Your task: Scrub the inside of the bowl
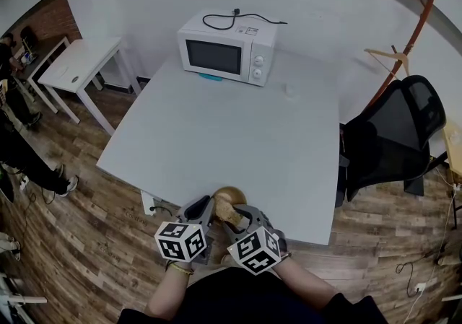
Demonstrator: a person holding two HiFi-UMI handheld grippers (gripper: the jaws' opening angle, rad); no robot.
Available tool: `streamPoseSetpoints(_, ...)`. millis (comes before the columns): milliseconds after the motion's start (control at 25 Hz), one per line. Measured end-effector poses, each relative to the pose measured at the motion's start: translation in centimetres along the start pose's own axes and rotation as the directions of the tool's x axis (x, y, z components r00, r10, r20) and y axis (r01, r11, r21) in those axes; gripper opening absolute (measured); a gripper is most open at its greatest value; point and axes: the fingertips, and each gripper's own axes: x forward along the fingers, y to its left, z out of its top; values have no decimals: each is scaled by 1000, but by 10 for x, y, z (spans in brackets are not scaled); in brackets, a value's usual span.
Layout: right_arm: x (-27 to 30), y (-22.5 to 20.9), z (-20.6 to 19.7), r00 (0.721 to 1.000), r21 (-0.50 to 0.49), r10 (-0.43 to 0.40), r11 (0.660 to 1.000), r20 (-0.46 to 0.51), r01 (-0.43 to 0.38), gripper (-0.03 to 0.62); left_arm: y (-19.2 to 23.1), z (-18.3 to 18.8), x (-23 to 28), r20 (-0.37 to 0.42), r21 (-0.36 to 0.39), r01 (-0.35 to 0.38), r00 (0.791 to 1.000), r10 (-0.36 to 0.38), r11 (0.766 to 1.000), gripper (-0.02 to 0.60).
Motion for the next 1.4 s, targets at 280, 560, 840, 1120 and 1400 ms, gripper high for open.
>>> streamPoseSetpoints(280,-5,-2,-10,1000,-37,4,999,-26,-5,167,7,-4,2,-8,-18,-9,1000,9,1000,41)
streamPoseSetpoints(560,-7,-30,-30,996,12,-46,999,-70,47,167,3,-16,17,-63,2,3,998,-3,1000,41)
streamPoseSetpoints(840,-9,-63,-30,994,228,-104,969,35,93,167,18,-30,43,-122,-68,-48,992,39,997,41)
streamPoseSetpoints(1120,-17,-109,-42,980,376,-184,915,72,144,167,46,-52,86,-198,-133,-123,976,96,983,41)
streamPoseSetpoints(1400,-13,-135,-52,978,425,-200,891,57,157,167,59,-54,126,-215,-135,-159,968,128,978,41)
